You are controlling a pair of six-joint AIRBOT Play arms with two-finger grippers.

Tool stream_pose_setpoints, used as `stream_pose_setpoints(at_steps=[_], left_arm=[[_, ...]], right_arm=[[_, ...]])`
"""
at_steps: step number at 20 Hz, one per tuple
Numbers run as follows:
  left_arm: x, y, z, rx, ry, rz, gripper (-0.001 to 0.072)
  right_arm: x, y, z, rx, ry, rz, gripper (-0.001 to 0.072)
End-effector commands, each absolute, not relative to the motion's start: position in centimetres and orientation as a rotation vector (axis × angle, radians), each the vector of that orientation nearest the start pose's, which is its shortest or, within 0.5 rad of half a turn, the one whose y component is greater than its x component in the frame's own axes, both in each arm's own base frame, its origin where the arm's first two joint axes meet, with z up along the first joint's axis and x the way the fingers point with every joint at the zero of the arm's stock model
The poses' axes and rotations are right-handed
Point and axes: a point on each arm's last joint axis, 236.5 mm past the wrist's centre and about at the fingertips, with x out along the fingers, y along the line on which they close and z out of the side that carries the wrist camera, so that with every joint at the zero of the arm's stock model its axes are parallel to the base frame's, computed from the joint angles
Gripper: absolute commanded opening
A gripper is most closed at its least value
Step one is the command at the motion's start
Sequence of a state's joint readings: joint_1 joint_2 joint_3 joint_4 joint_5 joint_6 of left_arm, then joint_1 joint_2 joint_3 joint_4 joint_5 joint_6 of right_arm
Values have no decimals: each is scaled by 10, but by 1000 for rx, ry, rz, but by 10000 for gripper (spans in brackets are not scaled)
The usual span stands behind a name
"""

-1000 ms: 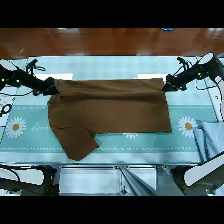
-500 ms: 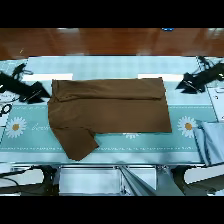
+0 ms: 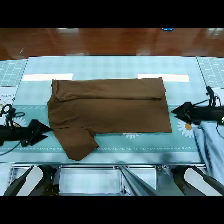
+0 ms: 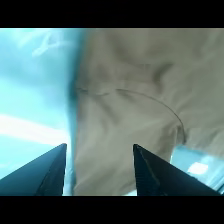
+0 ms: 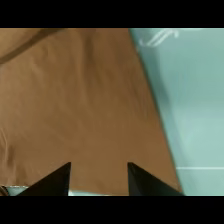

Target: Fold the shirts.

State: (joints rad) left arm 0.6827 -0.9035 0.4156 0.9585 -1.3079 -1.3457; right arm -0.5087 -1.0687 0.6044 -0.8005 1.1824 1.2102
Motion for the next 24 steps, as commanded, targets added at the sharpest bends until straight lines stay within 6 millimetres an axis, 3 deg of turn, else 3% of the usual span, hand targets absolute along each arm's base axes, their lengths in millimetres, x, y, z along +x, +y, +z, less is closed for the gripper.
stream_pose_setpoints(at_steps=[1,6,10,12,14,16,18,21,24], left_arm=[[189,-27,-80,-1100,1390,67,509],[183,-23,-92,-1080,1435,88,509],[182,-50,-107,-1072,1539,-9,509],[191,-57,-119,-1041,1540,-5,497],[198,-63,-119,-1002,1525,-49,23],[203,-63,-111,-979,1518,-89,17],[208,-63,-103,-957,1513,-130,17],[212,-61,-100,-950,1501,-132,17],[213,-61,-100,-946,1499,-132,18]], right_arm=[[261,38,-46,887,1225,203,412],[264,38,-44,898,1213,203,412],[268,40,-41,908,1194,213,412],[269,40,-40,914,1190,216,412],[270,31,-42,917,1178,184,412],[263,5,-49,934,1177,97,412],[234,-23,-72,948,1282,-82,412],[200,-18,-85,958,1432,-134,412],[197,-8,-89,970,1475,-101,412]])
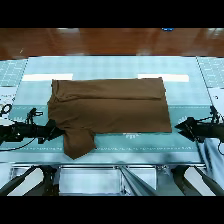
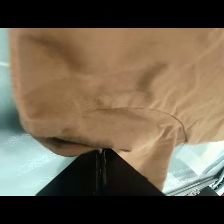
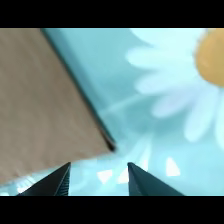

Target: Fold the shirts.

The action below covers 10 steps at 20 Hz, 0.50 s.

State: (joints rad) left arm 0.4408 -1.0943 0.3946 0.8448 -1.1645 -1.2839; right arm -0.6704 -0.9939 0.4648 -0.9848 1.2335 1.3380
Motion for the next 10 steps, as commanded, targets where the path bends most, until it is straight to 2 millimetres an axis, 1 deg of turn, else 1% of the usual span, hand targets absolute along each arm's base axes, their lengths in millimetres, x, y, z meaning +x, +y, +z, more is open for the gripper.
stream_pose_setpoints(at_steps=[1,3,4,6,7,8,9,10], left_arm=[[213,-60,-101,-945,1495,-130,18],[214,-59,-101,-944,1492,-126,18],[214,-59,-101,-945,1492,-127,18],[214,-59,-101,-945,1491,-126,18],[214,-59,-101,-944,1492,-126,18],[214,-59,-101,-944,1491,-125,18],[215,-58,-102,-942,1487,-122,18],[216,-58,-101,-942,1486,-122,18]], right_arm=[[199,-2,-92,985,1491,-78,412],[210,16,-98,1002,1504,-10,412],[221,22,-101,1005,1490,8,412],[249,27,-106,1004,1440,13,411],[258,31,-107,990,1443,26,395],[263,37,-109,973,1466,51,320],[267,43,-111,952,1488,77,185],[272,49,-110,923,1490,119,28]])
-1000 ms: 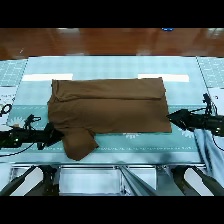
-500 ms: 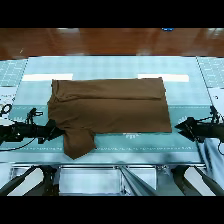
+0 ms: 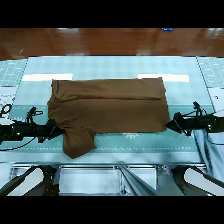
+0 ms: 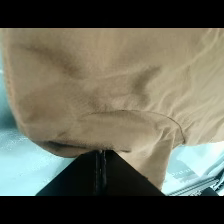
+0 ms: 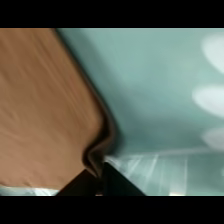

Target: Fold the shirts.

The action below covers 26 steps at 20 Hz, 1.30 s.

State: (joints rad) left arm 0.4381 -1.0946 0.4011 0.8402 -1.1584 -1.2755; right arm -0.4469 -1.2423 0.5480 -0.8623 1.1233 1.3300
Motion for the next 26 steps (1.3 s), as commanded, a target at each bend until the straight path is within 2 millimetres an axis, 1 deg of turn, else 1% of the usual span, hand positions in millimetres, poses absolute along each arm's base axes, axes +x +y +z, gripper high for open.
stream_pose_setpoints(at_steps=[1,3,4,6,7,9,11,14,17,22,25,26], left_arm=[[217,-58,-101,-940,1484,-123,18],[222,-55,-97,-931,1470,-127,18],[229,-53,-92,-922,1455,-131,18],[249,-43,-77,-891,1401,-138,18],[264,-36,-67,-870,1357,-140,18],[298,-18,-45,-833,1253,-110,18],[331,-4,-26,-822,1175,-93,17],[374,-2,-11,-806,1149,-124,18],[412,-4,-12,-811,1161,-139,18],[464,-14,-30,-797,1190,-177,18],[491,-18,-41,-798,1198,-187,18],[494,-19,-43,-799,1200,-188,17]], right_arm=[[277,51,-105,895,1477,147,25],[285,47,-93,870,1458,175,24],[289,44,-86,843,1451,185,24],[298,38,-70,788,1440,211,24],[305,35,-63,774,1424,220,24],[327,29,-48,746,1366,221,24],[347,31,-40,715,1345,246,24],[383,34,-40,705,1328,244,24],[421,28,-38,733,1281,223,24],[474,19,-36,762,1206,232,24],[494,18,-44,789,1194,242,24],[497,17,-46,795,1192,242,24]])
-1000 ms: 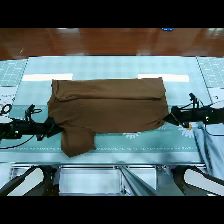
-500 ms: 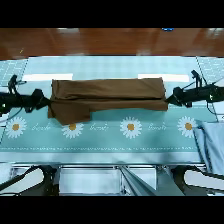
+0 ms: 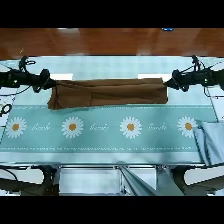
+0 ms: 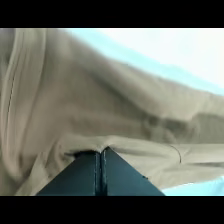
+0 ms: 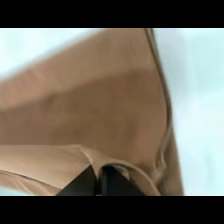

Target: Fold the shirts.

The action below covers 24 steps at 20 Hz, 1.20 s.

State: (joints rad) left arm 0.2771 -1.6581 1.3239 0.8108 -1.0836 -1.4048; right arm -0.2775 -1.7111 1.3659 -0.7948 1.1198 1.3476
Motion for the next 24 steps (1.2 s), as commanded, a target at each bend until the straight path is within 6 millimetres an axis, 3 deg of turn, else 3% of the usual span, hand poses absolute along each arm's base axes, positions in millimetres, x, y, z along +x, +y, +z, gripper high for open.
stream_pose_setpoints(at_steps=[1,7,8,9,11,13,15,17,19,20,22,24], left_arm=[[503,-22,-49,-794,1205,-195,18],[513,-23,-66,-804,1221,-188,23],[511,-24,-66,-804,1229,-194,189],[504,-28,-64,-799,1262,-216,508],[486,-8,-57,-758,1347,-168,509],[477,27,-31,-636,1312,-84,509],[471,55,15,-466,1214,-20,509],[467,62,68,-379,1027,13,509],[458,46,110,-387,806,25,509],[446,30,120,-403,737,8,509],[415,-6,115,-433,691,-44,509],[387,-33,90,-435,735,-91,509]], right_arm=[[508,16,-51,814,1180,242,24],[529,22,-68,896,1144,268,34],[530,22,-71,904,1141,269,234],[530,23,-70,897,1141,277,410],[526,15,-57,889,1133,287,411],[514,-6,-29,898,1118,301,411],[491,-40,-3,856,1119,282,411],[464,-78,5,764,1132,181,411],[447,-95,-8,787,1110,78,411],[441,-93,-22,817,1106,44,411],[438,-77,-49,894,1103,38,415],[447,-54,-62,939,1098,109,417]])
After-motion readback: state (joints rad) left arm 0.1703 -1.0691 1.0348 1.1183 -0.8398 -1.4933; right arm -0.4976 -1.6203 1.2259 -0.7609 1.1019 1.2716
